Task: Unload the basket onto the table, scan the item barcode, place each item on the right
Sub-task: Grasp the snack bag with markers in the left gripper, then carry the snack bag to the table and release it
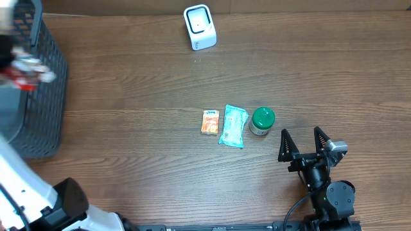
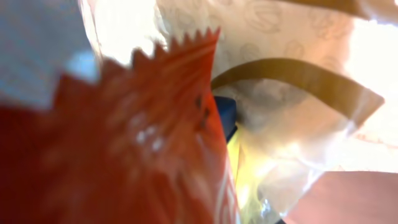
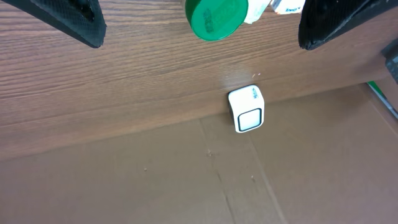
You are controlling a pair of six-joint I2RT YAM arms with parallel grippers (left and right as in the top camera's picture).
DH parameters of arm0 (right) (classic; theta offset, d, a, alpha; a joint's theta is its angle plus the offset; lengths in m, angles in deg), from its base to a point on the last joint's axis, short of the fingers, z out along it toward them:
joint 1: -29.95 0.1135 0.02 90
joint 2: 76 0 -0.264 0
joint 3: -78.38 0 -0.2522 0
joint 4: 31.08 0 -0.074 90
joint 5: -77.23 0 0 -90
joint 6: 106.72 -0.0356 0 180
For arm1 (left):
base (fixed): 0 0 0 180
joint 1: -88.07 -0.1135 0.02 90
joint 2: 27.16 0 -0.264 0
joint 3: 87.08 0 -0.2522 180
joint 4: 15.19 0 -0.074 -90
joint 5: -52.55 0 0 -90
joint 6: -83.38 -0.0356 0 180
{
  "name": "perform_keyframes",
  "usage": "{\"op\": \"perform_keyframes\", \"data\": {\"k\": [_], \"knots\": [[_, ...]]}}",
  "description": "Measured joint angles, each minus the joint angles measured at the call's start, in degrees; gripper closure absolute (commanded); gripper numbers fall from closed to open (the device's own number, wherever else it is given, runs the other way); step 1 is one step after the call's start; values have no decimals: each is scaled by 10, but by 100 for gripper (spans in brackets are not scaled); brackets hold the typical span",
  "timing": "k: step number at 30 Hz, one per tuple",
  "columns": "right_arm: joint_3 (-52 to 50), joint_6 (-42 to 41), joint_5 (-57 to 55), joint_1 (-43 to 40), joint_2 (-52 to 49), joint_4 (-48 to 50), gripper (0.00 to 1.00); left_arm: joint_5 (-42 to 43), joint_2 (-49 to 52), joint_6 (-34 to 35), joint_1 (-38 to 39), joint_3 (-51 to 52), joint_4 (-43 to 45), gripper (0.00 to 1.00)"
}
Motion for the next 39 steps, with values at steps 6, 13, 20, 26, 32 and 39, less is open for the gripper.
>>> {"op": "perform_keyframes", "data": {"k": [6,13,20,26,32,39], "knots": [[0,0,0,0,0,0,0,-32,1,12,146,25,-64,93],[0,0,0,0,0,0,0,-111,2,79,298,159,-48,94],[0,0,0,0,0,0,0,-144,4,165,398,367,68,96],[0,0,0,0,0,0,0,-167,6,211,467,559,240,96],[0,0,0,0,0,0,0,-186,7,246,508,708,373,91],[0,0,0,0,0,0,0,-199,7,268,512,763,416,62]]}}
